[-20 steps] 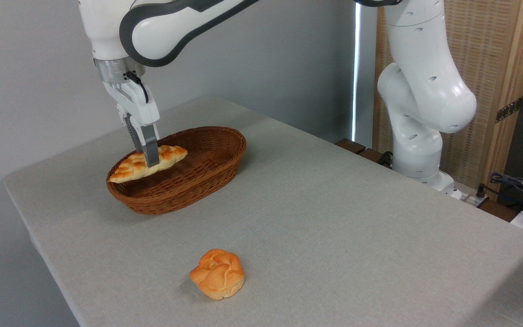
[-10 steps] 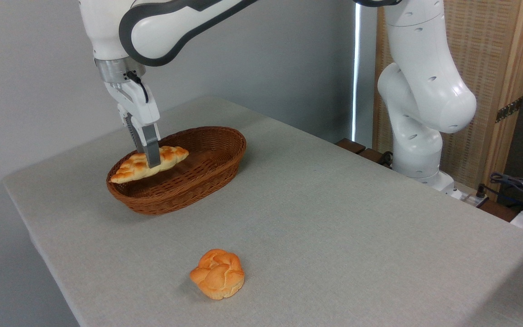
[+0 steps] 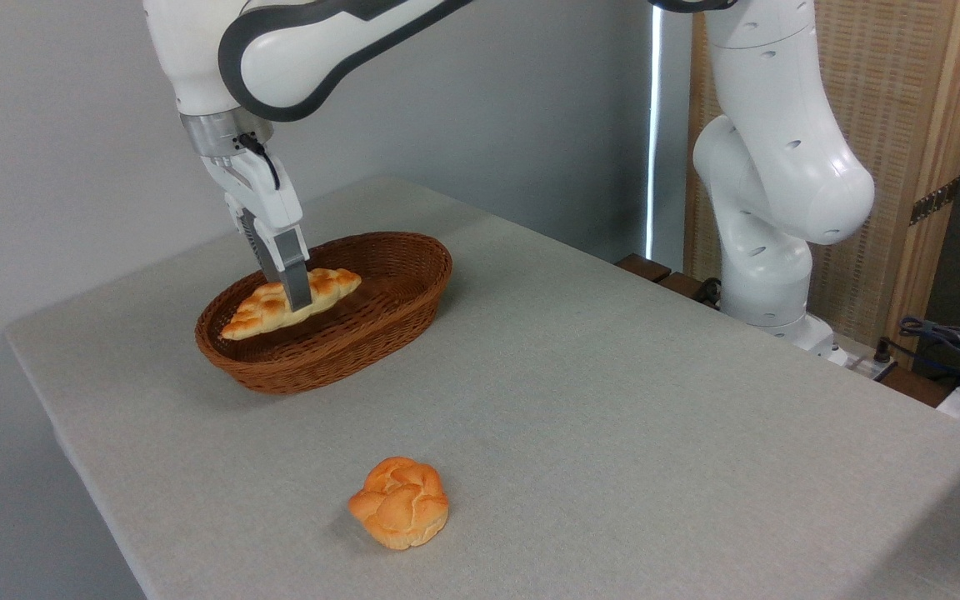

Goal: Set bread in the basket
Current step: 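Lower the loaf into the basket and open the gripper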

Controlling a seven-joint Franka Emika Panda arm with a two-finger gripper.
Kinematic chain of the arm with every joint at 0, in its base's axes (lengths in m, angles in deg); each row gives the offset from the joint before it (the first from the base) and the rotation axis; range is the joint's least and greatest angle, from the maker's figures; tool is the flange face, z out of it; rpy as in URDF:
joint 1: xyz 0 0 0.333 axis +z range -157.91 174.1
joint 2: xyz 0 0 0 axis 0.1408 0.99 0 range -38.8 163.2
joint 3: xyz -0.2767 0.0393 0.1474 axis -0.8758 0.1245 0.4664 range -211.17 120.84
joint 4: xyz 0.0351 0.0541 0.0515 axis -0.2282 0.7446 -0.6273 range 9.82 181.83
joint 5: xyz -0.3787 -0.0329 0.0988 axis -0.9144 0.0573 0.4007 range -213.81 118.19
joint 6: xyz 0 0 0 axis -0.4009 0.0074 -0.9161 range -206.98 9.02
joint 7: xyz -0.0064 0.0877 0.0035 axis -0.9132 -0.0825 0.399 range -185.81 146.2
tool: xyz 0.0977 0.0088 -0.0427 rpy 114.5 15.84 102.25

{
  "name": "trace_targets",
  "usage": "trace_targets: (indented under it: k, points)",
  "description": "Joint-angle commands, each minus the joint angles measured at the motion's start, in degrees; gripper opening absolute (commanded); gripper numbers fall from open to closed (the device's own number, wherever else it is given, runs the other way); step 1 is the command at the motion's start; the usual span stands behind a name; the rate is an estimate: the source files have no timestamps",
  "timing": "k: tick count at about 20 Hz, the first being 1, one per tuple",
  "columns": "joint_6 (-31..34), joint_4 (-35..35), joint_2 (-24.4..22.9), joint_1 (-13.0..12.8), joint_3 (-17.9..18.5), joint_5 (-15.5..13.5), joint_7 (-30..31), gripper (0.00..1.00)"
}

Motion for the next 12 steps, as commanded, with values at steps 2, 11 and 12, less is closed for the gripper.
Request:
trace_targets:
  k: [2, 11, 12]
  points:
    - [1.27, -0.21, -0.79, -0.31, 0.22, 0.7, 0.07, 1.0]
    - [4.25, -0.3, -1.76, 0.05, 0.21, 0.7, -0.28, 1.0]
    - [4.25, -0.3, -1.93, 0.05, 0.3, 0.7, -0.28, 1.0]
